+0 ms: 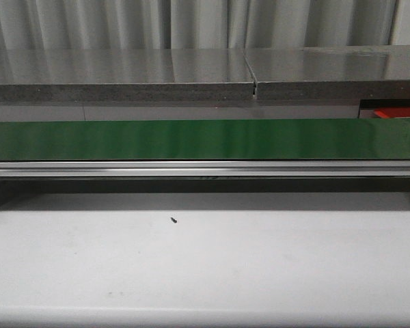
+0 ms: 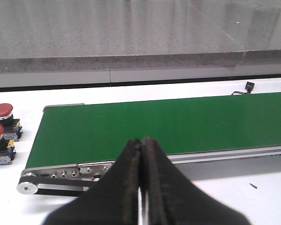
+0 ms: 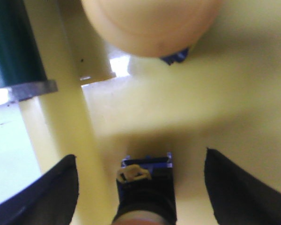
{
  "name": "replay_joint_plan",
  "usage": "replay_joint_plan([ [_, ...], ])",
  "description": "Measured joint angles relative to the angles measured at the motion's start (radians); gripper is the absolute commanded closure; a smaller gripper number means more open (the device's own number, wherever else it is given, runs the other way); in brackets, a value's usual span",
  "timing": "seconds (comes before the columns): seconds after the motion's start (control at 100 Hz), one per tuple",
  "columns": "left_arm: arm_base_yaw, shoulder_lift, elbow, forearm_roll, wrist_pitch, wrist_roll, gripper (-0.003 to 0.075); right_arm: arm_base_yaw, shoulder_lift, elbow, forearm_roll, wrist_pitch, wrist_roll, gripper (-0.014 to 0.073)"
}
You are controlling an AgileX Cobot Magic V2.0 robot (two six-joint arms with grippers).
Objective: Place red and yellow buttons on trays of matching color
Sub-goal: 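Place the yellow-capped button into the yellow tray and withdraw, then move the left gripper over the red-capped buttons beside the belt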
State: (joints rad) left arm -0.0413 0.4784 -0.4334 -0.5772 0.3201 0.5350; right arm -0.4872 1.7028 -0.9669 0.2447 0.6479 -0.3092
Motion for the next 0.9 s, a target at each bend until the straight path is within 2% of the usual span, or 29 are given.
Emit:
replay_joint_plan([
  [0.26, 0.000, 0.000, 0.000, 0.000, 0.000, 0.000, 0.0739, 0.032, -0.207, 0.000, 0.012, 0.005, -0.006, 0.0014],
  [0.54, 0.000, 0.000, 0.000, 0.000, 0.000, 0.000, 0.0739, 0.227, -0.543, 0.008, 0.024, 0.021, -0.051, 0.0014],
  [0.73, 0.000, 0.000, 0.000, 0.000, 0.000, 0.000, 0.0739, 0.292, -0.766, 0.068, 0.025, 0.044, -0.062, 0.0015],
  [0.8, 0.000, 0.000, 0.000, 0.000, 0.000, 0.000, 0.0739, 0.297, -0.831, 0.092, 0.025, 0.063, -0.064, 0.0059],
  [0.9, 0.000, 0.000, 0.000, 0.000, 0.000, 0.000, 0.0739, 0.297, -0.904, 0.129, 0.025, 0.084, -0.064, 0.0228],
])
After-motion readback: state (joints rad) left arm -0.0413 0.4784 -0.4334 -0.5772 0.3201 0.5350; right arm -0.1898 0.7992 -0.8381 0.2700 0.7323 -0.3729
